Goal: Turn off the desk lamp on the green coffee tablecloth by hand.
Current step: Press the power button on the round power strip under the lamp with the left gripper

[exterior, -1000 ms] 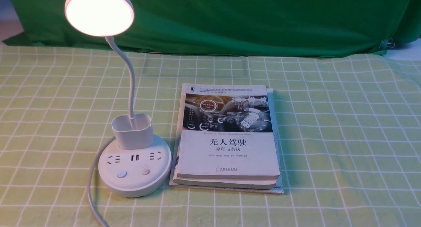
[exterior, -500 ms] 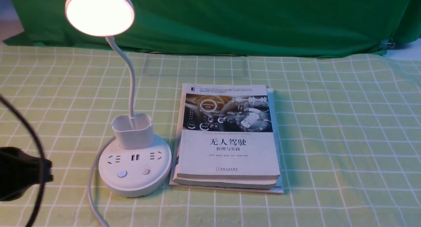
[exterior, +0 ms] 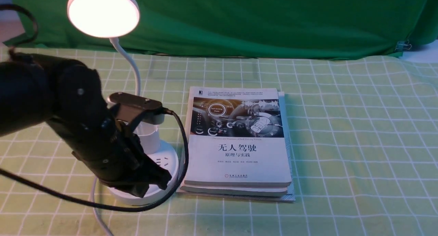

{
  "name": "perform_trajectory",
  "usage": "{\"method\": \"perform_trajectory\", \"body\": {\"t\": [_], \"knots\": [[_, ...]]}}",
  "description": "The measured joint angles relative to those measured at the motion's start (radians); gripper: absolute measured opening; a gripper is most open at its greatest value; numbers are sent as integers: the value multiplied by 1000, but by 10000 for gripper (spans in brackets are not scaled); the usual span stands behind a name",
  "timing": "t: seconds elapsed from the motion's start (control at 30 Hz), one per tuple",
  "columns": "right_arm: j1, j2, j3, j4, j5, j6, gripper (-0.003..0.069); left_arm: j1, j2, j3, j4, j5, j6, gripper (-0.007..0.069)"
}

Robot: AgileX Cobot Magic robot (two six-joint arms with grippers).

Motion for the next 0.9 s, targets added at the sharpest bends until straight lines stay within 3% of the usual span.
{"method": "perform_trajectory", "body": {"t": [0.9], "knots": [[0,0,0,0,-1,1,237,26,243,-153,28,-33,-7,1]]}}
